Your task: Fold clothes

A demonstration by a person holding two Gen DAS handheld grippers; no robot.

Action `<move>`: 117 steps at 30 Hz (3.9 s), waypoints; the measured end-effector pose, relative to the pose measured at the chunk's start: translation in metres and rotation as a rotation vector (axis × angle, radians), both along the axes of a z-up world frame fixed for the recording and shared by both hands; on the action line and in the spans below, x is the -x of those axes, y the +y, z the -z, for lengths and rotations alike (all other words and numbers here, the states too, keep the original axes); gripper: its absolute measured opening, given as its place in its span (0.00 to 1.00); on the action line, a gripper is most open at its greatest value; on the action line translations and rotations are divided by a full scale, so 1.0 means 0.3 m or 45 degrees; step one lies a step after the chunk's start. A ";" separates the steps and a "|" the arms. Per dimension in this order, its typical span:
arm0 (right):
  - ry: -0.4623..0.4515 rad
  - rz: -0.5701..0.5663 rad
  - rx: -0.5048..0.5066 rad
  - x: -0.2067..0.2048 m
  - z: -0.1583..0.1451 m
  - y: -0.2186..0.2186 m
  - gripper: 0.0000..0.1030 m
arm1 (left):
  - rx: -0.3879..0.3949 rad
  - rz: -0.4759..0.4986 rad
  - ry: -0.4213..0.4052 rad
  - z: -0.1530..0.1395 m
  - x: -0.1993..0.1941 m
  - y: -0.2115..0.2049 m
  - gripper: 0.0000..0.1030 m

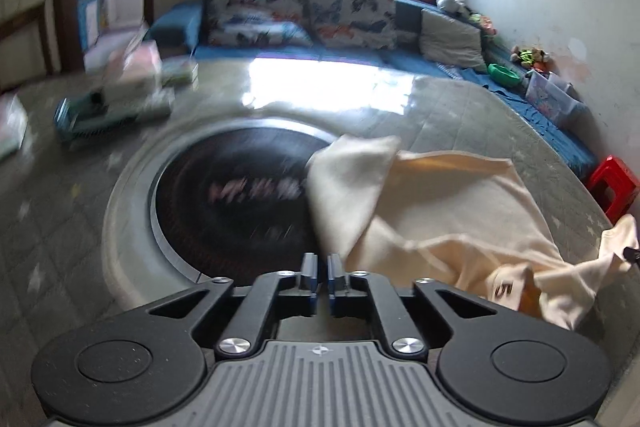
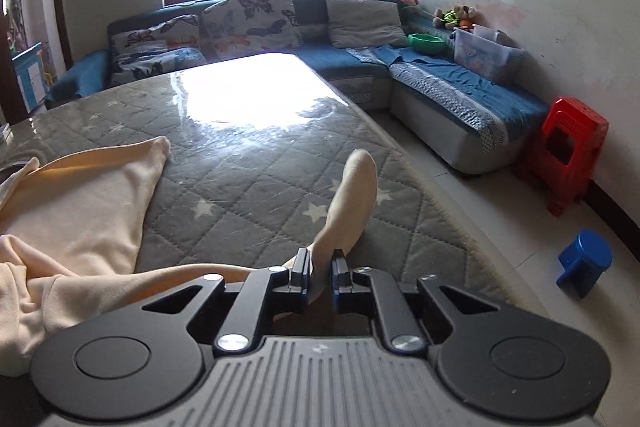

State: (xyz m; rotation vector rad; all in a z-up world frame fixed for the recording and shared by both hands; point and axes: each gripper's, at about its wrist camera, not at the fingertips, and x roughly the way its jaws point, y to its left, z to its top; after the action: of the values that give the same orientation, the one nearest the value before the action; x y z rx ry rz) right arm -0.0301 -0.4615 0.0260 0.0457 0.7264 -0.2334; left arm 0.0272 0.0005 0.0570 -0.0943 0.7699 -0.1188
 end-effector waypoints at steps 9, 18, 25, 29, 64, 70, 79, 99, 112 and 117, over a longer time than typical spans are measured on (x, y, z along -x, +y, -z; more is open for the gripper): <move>-0.052 -0.009 0.015 -0.011 -0.034 0.012 0.16 | -0.173 0.149 -0.072 0.044 -0.193 -0.221 0.36; -0.065 -0.028 0.024 -0.030 -0.055 0.005 0.22 | -0.340 0.102 0.002 0.150 -0.318 -0.269 0.32; -0.071 -0.156 0.019 -0.038 -0.065 0.075 0.22 | -0.253 0.016 -0.026 0.107 -0.285 -0.155 0.03; -0.077 -0.286 0.010 -0.038 -0.086 0.145 0.22 | -0.168 -0.085 -0.067 0.043 -0.217 -0.055 0.02; 0.134 -1.226 0.096 0.142 -0.012 0.657 0.02 | -0.008 -0.381 -0.065 -0.023 0.240 0.285 0.02; 0.218 -1.379 0.078 0.234 -0.043 0.633 0.02 | -0.028 -0.407 0.003 0.024 0.254 0.316 0.02; 0.298 -1.487 0.044 0.270 -0.050 0.626 0.04 | -0.113 -0.470 0.070 0.049 0.282 0.360 0.05; 0.296 -1.179 0.047 0.201 -0.062 0.462 0.11 | -0.008 0.146 -0.006 0.030 0.184 -0.079 0.05; 0.283 -0.972 0.071 0.010 0.011 0.416 0.12 | -0.045 0.414 0.091 0.127 0.152 -0.258 0.06; 0.229 -0.982 0.073 -0.021 -0.027 0.419 0.12 | -0.065 0.243 0.047 0.079 0.031 -0.201 0.06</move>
State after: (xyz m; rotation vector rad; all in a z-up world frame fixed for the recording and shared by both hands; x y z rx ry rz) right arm -0.0237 -0.3357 0.0342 -0.3108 0.8650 0.4842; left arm 0.0180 -0.0599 0.0332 0.0262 0.8176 -0.2791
